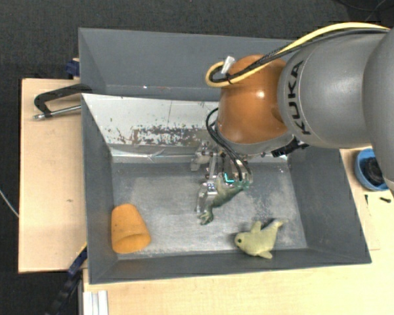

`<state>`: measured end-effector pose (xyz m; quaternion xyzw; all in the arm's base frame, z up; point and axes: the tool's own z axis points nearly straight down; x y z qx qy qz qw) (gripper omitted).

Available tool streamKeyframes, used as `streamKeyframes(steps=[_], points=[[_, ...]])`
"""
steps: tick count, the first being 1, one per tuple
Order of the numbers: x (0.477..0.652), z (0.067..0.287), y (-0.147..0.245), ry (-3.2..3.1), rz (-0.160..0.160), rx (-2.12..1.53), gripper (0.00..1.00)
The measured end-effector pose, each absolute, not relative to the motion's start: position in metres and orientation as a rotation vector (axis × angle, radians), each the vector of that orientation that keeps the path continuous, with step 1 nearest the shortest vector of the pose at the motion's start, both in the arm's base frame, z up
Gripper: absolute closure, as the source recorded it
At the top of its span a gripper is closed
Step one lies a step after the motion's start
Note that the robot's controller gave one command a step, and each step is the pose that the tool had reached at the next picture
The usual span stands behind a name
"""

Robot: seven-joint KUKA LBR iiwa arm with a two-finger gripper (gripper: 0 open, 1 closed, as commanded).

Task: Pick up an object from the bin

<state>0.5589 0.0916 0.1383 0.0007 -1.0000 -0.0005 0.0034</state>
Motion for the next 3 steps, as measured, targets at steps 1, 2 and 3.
streamKeyframes(steps=[1,2,3], points=[[0.587,0.073,0.030,-2.984,-0.002,1.004,0.00],[0.598,0.102,0.065,-2.850,0.000,1.341,0.00],[0.602,0.101,0.043,-2.513,0.002,1.896,0.00]])
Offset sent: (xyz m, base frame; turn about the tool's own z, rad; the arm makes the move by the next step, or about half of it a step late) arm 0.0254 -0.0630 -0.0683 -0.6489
